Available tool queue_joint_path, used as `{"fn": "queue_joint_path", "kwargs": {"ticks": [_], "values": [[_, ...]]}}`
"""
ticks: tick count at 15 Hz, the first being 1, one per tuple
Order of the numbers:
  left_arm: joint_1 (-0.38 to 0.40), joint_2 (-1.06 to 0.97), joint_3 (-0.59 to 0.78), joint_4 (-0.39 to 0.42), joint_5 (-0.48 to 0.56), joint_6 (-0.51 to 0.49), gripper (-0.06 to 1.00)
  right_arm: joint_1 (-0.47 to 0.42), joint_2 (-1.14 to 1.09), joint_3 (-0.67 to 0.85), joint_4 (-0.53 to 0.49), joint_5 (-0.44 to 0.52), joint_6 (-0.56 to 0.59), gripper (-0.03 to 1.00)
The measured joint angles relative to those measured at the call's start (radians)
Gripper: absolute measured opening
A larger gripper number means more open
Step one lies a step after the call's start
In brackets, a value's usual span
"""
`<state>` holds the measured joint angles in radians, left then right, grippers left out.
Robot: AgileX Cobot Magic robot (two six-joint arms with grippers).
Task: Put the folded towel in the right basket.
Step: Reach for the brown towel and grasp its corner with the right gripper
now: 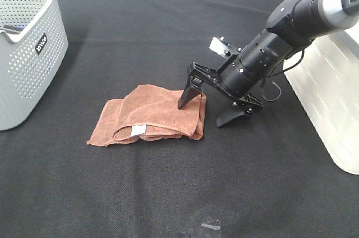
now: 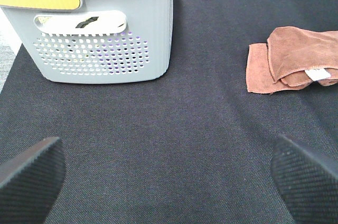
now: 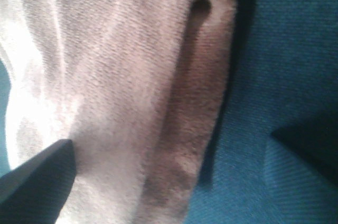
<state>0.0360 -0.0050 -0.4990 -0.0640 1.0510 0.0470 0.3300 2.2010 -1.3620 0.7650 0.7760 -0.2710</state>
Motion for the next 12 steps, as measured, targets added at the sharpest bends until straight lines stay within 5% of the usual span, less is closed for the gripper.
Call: {"fn": "queue_joint_path", "kwargs": {"ticks": [3,7,9,10,11,12], "values": [[0.000,0.000,0.000,0.000,0.000,0.000,0.99,0.007,0.047,-0.011,0.157,0.015,-0.046,0.94],[0.000,0.000,0.000,0.000,0.000,0.000,0.99,0.124,0.097,-0.049,0.309,-0.037,-0.126,0.88],[0.000,0.000,0.000,0.000,0.000,0.000,0.99,0.162,0.112,-0.067,0.310,-0.079,-0.133,0.68],[0.000,0.000,0.000,0.000,0.000,0.000,0.99,0.168,0.120,-0.070,0.305,-0.089,-0.133,0.52],[0.000,0.000,0.000,0.000,0.000,0.000,0.99,0.169,0.127,-0.074,0.295,-0.097,-0.133,0.25],[0.000,0.000,0.000,0.000,0.000,0.000,0.99,0.169,0.127,-0.074,0.295,-0.097,-0.133,0.25]]}}
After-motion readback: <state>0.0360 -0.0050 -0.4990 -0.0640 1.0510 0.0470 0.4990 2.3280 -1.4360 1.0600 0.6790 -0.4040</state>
